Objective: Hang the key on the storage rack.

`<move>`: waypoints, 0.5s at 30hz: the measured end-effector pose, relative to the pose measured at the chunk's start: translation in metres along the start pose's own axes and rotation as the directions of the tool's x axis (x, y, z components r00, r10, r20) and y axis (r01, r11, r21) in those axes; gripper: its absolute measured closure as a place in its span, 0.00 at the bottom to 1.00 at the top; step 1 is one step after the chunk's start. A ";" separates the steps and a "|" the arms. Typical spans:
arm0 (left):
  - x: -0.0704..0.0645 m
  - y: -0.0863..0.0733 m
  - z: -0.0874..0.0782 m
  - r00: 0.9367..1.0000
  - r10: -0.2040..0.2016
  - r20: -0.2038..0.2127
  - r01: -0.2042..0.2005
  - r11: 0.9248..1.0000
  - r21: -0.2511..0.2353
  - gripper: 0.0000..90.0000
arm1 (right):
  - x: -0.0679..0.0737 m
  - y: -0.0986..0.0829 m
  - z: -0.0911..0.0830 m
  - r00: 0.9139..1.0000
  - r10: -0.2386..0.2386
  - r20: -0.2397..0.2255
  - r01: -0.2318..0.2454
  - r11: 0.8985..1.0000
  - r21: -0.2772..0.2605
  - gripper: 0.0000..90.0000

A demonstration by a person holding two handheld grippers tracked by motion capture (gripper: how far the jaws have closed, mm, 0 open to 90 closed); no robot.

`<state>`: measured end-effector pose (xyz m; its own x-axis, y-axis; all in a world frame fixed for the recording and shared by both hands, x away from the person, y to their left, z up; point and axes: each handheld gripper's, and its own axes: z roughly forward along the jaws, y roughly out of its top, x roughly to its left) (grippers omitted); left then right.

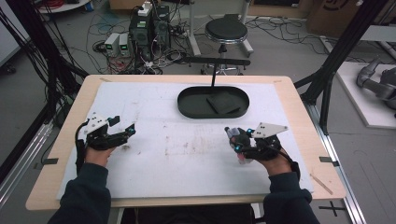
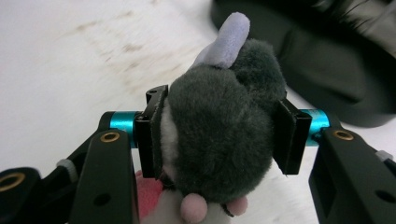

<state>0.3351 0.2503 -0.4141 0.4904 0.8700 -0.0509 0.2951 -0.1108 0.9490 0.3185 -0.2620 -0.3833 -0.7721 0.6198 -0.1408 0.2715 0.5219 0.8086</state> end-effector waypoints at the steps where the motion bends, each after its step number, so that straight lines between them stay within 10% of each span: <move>1: 0.000 0.000 0.000 1.000 0.001 -0.001 -0.001 1.000 0.000 0.31 | -0.002 0.000 -0.002 1.000 0.000 0.011 0.000 1.000 -0.019 0.52; 15: 0.001 0.000 -0.001 1.000 -0.002 0.002 0.002 1.000 -0.004 0.31 | 0.005 0.005 -0.009 0.977 -0.158 0.145 0.178 0.975 -0.133 0.52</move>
<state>0.3350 0.2517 -0.4138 0.4912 0.8694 -0.0536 0.2931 -0.1070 0.9501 0.3104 -0.2615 -0.3746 -0.7134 0.6080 -0.3486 0.0508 0.5409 0.8395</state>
